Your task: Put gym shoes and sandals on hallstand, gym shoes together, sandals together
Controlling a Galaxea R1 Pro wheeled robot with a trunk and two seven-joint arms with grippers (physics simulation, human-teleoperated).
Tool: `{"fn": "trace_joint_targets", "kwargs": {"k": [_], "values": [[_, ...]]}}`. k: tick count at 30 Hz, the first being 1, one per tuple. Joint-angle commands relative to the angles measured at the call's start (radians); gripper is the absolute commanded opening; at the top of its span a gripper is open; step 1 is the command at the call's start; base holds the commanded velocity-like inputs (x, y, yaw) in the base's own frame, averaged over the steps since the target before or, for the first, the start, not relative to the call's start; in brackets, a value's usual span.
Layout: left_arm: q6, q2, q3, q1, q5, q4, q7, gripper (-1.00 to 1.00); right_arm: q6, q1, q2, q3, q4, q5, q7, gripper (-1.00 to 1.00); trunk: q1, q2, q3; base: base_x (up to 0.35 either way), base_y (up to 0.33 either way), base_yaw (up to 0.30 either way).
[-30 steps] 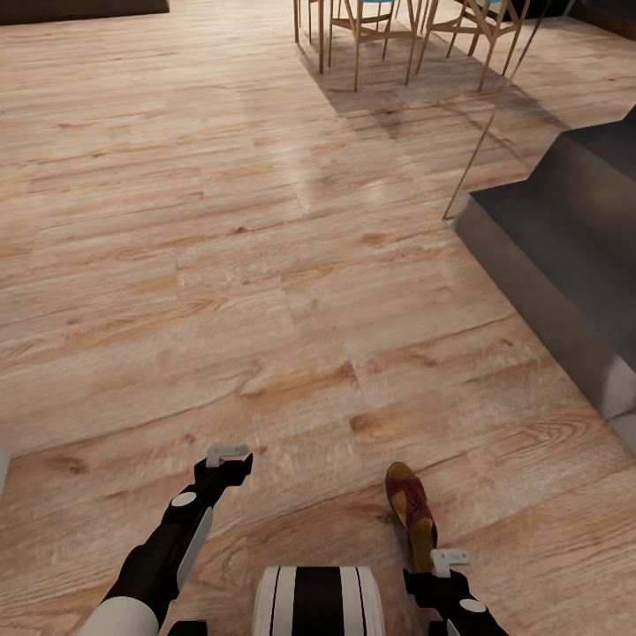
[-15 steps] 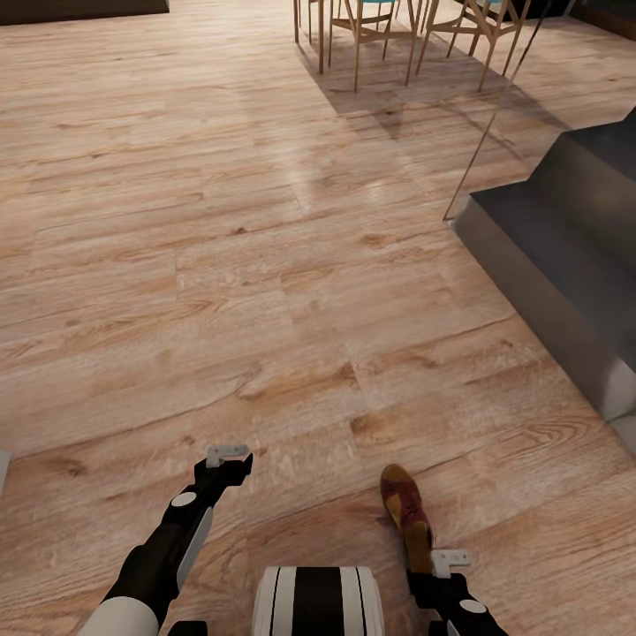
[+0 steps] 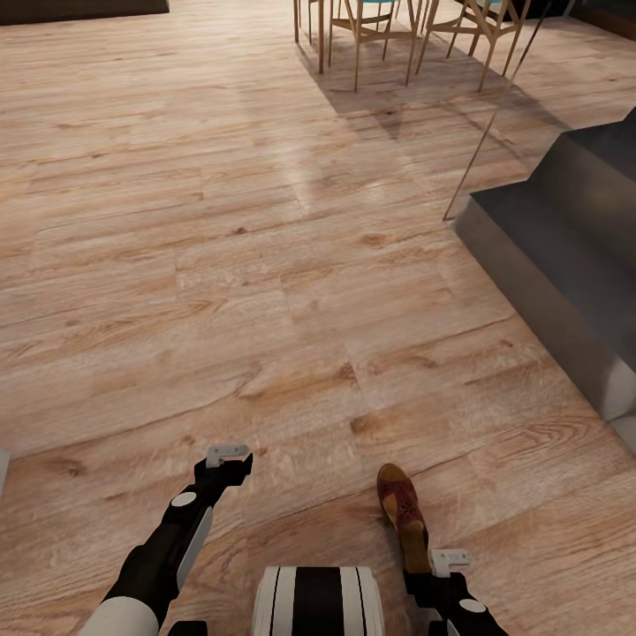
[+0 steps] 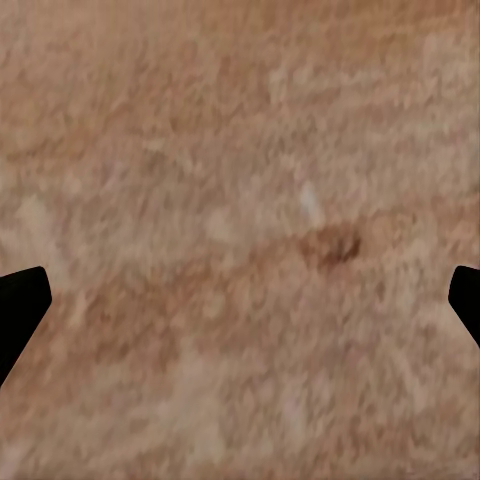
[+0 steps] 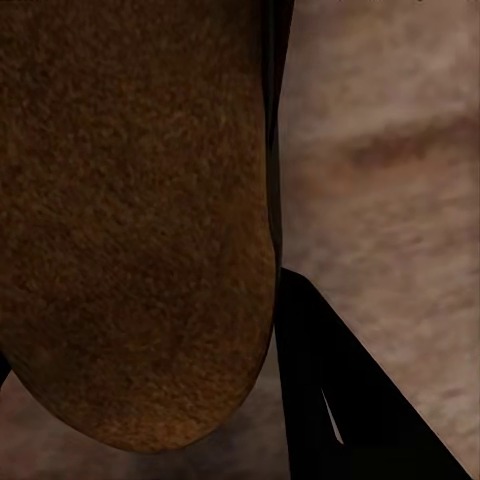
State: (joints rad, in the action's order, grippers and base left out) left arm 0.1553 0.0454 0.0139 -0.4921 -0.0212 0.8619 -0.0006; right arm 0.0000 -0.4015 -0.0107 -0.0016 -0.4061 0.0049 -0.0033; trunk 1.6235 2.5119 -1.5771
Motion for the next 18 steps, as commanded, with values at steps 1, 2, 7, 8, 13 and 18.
{"fn": "trace_joint_targets", "kwargs": {"k": [1,2,7,8,13,18], "values": [[0.006,0.001,0.001,0.0,-0.002,0.002,0.0,1.0,0.0,0.0,0.0,0.0,0.0,-0.005,0.0,-1.0,0.0,0.0,-0.001,0.0,0.0,0.0],[0.006,0.001,0.001,0.0,-0.002,0.002,0.0,1.0,0.0,0.0,0.0,0.0,0.0,-0.005,-0.001,-1.0,0.0,0.0,-0.001,0.0,0.0,0.0],[0.007,0.001,0.001,0.0,-0.005,0.003,0.001,1.0,0.012,0.0,0.001,-0.003,-0.081,-0.011,0.002,-1.0,0.0,0.0,-0.001,0.0,0.0,0.0],[0.007,0.001,0.002,0.0,-0.005,0.003,0.001,1.0,0.013,0.0,0.001,-0.003,-0.091,-0.011,0.002,-1.0,-0.001,0.0,0.003,0.0,0.0,0.0],[0.007,0.001,0.002,0.0,-0.005,0.003,0.001,1.0,0.015,0.0,0.001,-0.003,-0.196,-0.011,0.002,-1.0,-0.003,-0.001,0.023,0.0,0.0,0.0],[0.007,0.001,0.002,0.0,-0.005,0.002,0.001,1.0,0.015,0.0,0.0,-0.002,-0.236,-0.011,0.001,-1.0,-0.005,-0.002,0.042,0.0,0.0,0.0]]}}
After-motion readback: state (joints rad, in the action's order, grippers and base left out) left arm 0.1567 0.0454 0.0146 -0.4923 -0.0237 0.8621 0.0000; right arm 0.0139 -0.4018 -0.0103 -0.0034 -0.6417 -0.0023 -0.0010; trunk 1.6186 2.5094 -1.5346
